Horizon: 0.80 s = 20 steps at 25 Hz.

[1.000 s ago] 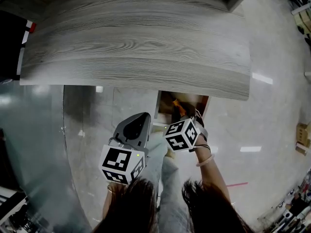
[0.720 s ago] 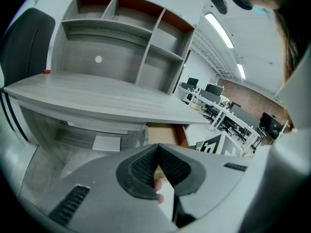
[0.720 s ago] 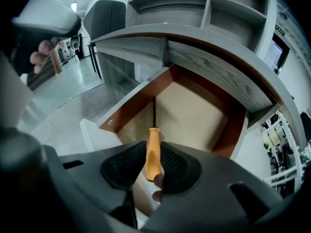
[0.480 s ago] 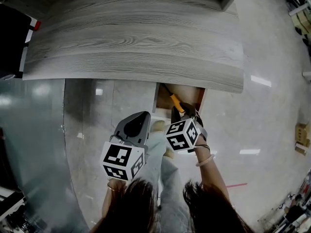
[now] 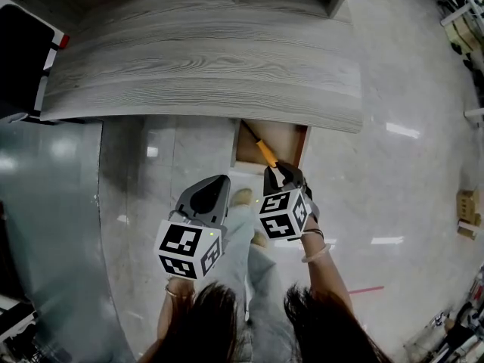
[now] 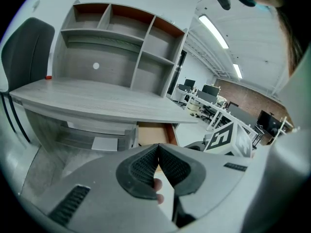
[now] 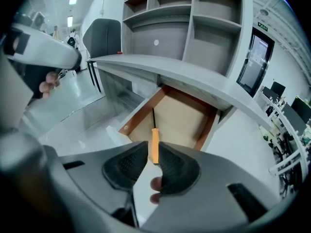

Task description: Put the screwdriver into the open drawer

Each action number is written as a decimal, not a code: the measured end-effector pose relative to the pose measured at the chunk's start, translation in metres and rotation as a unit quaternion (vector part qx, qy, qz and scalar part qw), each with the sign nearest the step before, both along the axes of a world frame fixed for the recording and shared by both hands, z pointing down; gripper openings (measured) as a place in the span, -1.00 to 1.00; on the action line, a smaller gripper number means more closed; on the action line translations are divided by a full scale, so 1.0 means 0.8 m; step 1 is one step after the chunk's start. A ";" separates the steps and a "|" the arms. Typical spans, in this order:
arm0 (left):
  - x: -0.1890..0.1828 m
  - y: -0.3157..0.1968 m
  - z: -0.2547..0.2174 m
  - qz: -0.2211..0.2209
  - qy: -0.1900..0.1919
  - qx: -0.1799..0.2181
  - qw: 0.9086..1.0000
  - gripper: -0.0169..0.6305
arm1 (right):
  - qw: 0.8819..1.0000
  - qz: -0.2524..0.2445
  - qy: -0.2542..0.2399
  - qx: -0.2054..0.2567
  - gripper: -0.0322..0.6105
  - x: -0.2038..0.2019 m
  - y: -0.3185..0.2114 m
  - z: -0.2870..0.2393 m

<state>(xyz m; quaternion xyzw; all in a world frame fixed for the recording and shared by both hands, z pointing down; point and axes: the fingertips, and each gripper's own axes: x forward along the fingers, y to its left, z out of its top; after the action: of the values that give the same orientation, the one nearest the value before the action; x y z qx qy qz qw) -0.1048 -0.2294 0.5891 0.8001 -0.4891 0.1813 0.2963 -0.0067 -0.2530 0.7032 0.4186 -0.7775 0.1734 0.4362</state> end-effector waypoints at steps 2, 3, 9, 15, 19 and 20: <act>0.005 0.010 -0.005 0.000 -0.001 0.001 1.000 -0.90 | 1.000 0.002 -0.003 0.003 -0.66 0.005 0.012 -0.007; 0.007 0.015 -0.008 -0.001 -0.001 0.002 1.000 -0.90 | 1.000 0.003 -0.005 0.003 -0.66 0.007 0.017 -0.011; 0.021 0.035 -0.028 -0.002 0.001 0.009 1.000 -0.90 | 1.000 0.018 -0.014 0.014 -0.72 0.023 0.041 -0.035; 0.034 0.057 -0.056 -0.009 0.003 0.017 1.000 -0.90 | 0.999 0.029 -0.024 0.029 -0.76 0.034 0.067 -0.067; 0.035 0.070 -0.074 -0.014 0.003 0.022 1.000 -0.90 | 0.998 0.038 -0.027 0.043 -0.77 0.038 0.080 -0.092; 0.036 0.073 -0.079 -0.016 0.004 0.023 1.000 -0.90 | 0.998 0.040 -0.028 0.046 -0.78 0.039 0.084 -0.099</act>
<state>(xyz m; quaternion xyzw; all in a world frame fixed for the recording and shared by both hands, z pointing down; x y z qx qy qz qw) -0.0761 -0.1708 0.5261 0.7996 -0.5044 0.1626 0.2826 0.0248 -0.1857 0.6243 0.4643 -0.7791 0.1665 0.3868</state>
